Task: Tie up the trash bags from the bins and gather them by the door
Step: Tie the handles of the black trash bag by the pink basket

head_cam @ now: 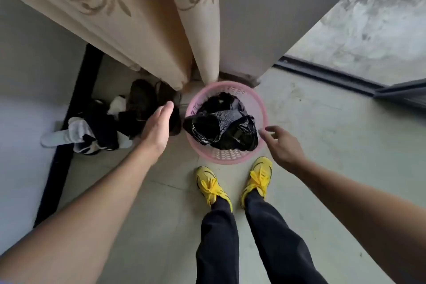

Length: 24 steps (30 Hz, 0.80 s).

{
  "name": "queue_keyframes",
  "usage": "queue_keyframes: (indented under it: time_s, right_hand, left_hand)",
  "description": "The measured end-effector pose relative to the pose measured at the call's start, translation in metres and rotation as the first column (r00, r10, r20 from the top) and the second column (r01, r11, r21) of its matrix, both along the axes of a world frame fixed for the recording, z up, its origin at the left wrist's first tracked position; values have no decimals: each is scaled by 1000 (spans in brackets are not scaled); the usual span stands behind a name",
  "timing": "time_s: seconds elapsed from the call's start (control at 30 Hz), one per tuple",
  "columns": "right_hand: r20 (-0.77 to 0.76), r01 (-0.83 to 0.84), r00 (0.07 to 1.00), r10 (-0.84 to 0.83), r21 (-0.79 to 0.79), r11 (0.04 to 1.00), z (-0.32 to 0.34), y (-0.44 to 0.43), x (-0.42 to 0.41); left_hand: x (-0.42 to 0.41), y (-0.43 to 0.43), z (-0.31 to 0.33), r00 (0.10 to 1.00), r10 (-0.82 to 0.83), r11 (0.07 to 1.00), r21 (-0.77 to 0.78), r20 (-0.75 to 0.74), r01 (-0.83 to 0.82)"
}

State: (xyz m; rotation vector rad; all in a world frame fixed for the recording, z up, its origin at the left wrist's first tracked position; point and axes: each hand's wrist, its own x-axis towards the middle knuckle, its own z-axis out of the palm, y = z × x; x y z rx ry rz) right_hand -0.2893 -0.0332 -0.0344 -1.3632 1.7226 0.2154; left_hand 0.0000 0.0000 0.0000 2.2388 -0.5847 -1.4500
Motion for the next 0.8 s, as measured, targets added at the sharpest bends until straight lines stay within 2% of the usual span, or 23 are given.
queue_keyframes:
  time_s: [0.07, 0.1, 0.13, 0.2, 0.27, 0.33, 0.37, 0.43, 0.5, 0.6, 0.67, 0.8]
  right_hand:
    - [46, 216, 976, -214, -42, 976, -29, -8, 8]
    - [40, 269, 963, -268, -34, 963, -44, -12, 13]
    - [-11, 239, 971, -239, -26, 971, -57, -15, 17]
    - [-100, 29, 995, -26, 24, 999, -84, -16, 22]
    - [-154, -239, 958, 240, 27, 971, -107, -13, 26]
    - [-137, -345, 927, 350, 61, 937, -129, -13, 31]
    - [-134, -345, 926, 353, 77, 935, -141, -12, 34]
    - [-134, -297, 939, 317, 154, 942, -157, -11, 39]
    - [-48, -197, 976, 210, 193, 961, -167, -6, 41]
    - [-48, -67, 996, 75, 147, 987, -168, -1, 43]
    - [-58, 21, 998, -16, 91, 996, -154, -3, 39]
    - [23, 210, 977, -211, 30, 977, -113, -14, 27]
  left_hand:
    - [-7, -21, -23, 990, -125, 992, -6, 71, 126]
    - [-11, -29, -35, 968, -231, 973, -2, 97, 233]
    - [-17, -37, -45, 938, -335, 942, 3, 92, 336]
    - [-29, -37, -72, 841, -540, 840, 80, 34, 536]
    - [-35, -29, -100, 667, -745, 651, 223, 3, 726]
    - [-42, -18, -123, 517, -854, 504, 343, 60, 792]
    - [-46, -11, -133, 491, -865, 492, 373, 105, 787]
    - [-54, 3, -149, 510, -826, 564, 351, 239, 748]
    - [-57, 13, -157, 623, -707, 706, 288, 335, 647]
    - [-54, 18, -155, 765, -506, 862, 213, 398, 460]
    - [-49, 14, -143, 810, -411, 910, 147, 418, 387]
    - [-42, 6, -100, 862, -284, 955, 48, 420, 292]
